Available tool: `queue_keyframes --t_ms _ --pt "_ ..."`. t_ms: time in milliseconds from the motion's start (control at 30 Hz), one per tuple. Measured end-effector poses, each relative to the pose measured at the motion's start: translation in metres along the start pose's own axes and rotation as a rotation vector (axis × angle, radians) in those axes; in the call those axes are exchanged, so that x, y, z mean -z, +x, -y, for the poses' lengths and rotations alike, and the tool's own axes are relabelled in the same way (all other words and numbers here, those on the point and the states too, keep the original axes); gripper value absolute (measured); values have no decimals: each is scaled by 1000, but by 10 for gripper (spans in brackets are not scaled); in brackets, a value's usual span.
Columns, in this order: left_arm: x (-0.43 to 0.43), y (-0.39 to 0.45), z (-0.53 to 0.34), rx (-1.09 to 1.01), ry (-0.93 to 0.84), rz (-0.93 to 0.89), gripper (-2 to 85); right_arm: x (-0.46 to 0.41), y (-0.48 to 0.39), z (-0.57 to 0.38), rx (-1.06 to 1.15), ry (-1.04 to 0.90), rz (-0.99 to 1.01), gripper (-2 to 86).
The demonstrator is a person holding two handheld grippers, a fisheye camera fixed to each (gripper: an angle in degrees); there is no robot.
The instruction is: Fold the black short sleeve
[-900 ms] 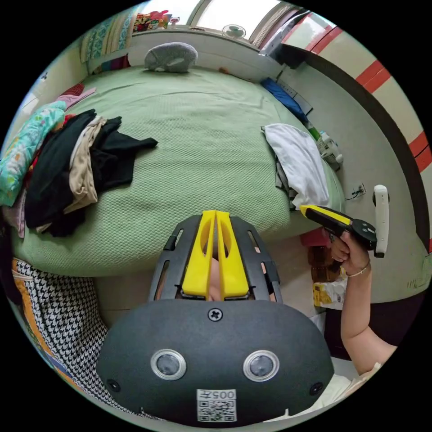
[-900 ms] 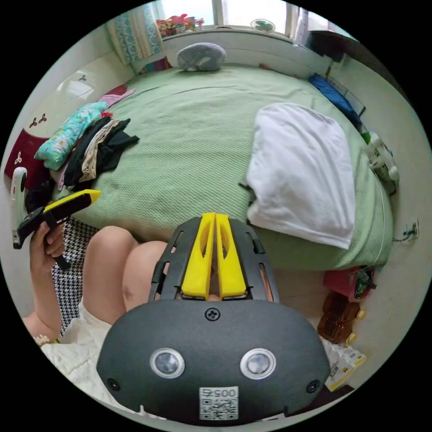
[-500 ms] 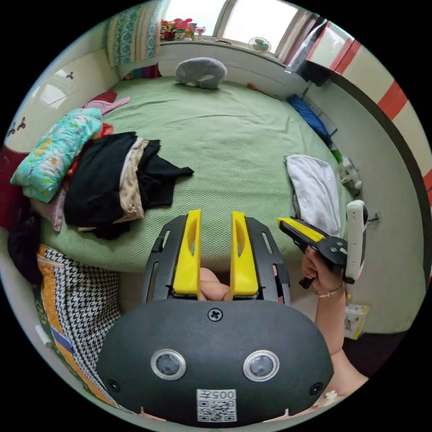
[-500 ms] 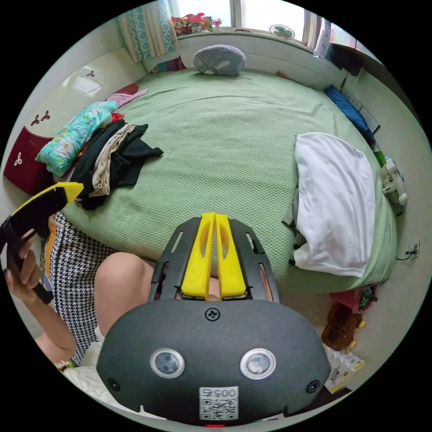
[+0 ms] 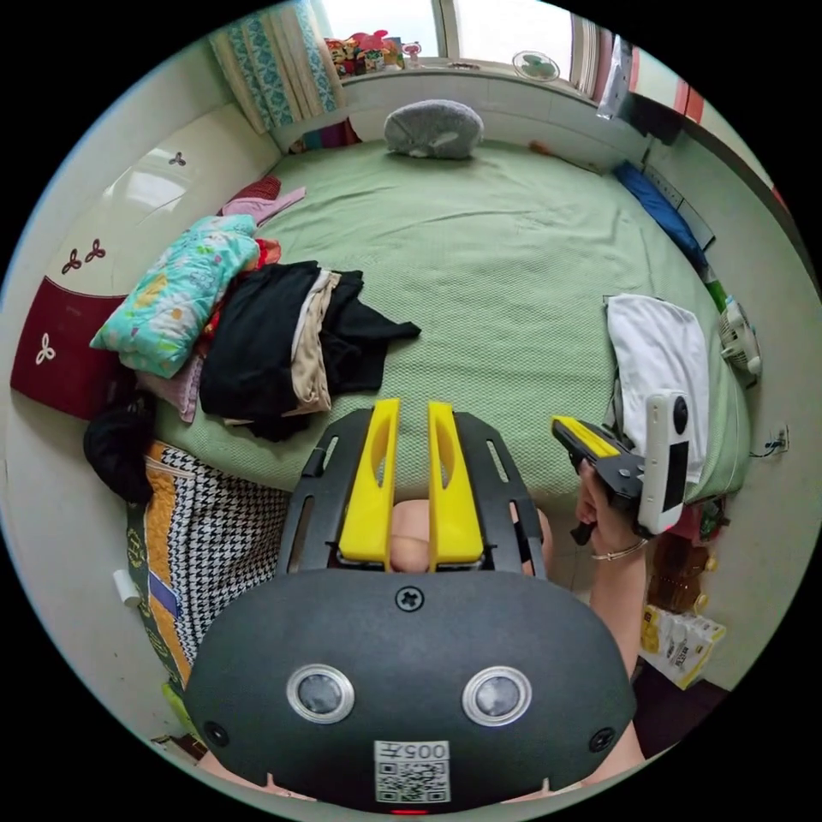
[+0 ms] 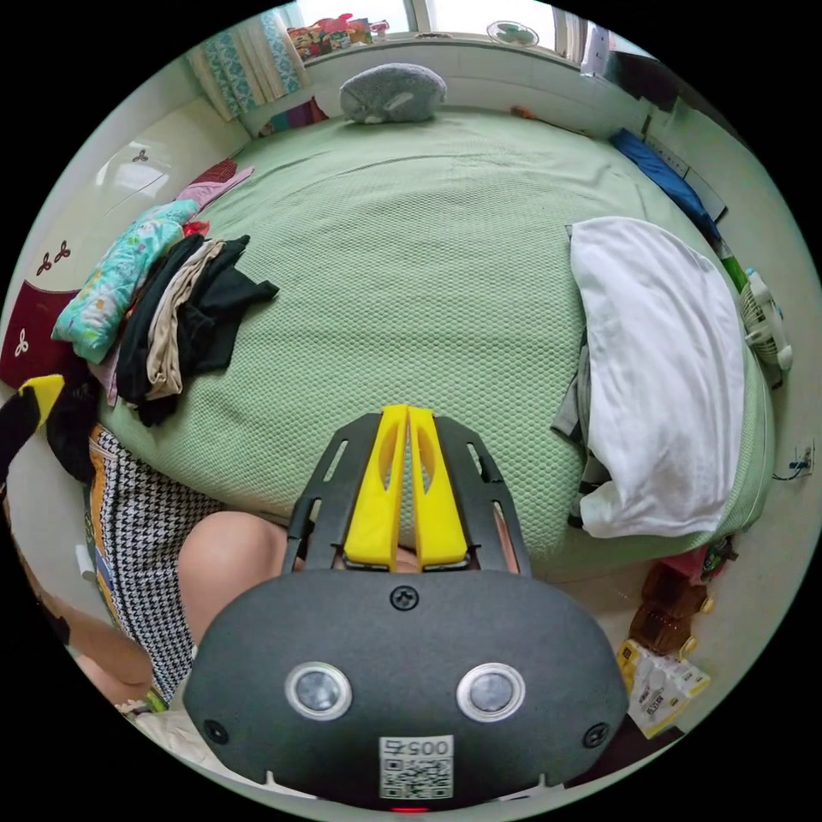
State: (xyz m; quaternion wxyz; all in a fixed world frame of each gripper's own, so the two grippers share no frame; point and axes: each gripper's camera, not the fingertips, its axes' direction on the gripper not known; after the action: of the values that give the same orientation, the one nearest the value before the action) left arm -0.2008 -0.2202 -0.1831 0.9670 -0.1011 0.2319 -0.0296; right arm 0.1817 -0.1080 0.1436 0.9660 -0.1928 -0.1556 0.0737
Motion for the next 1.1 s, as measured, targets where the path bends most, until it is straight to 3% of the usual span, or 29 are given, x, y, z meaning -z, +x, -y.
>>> queue_keyframes --t_ms 333,1100 --pt "56 -26 14 63 63 -136 62 -32 0 16 -53 -15 35 -9" --pt "77 -77 28 76 1 -97 61 -72 -28 37 -63 -21 34 -9"
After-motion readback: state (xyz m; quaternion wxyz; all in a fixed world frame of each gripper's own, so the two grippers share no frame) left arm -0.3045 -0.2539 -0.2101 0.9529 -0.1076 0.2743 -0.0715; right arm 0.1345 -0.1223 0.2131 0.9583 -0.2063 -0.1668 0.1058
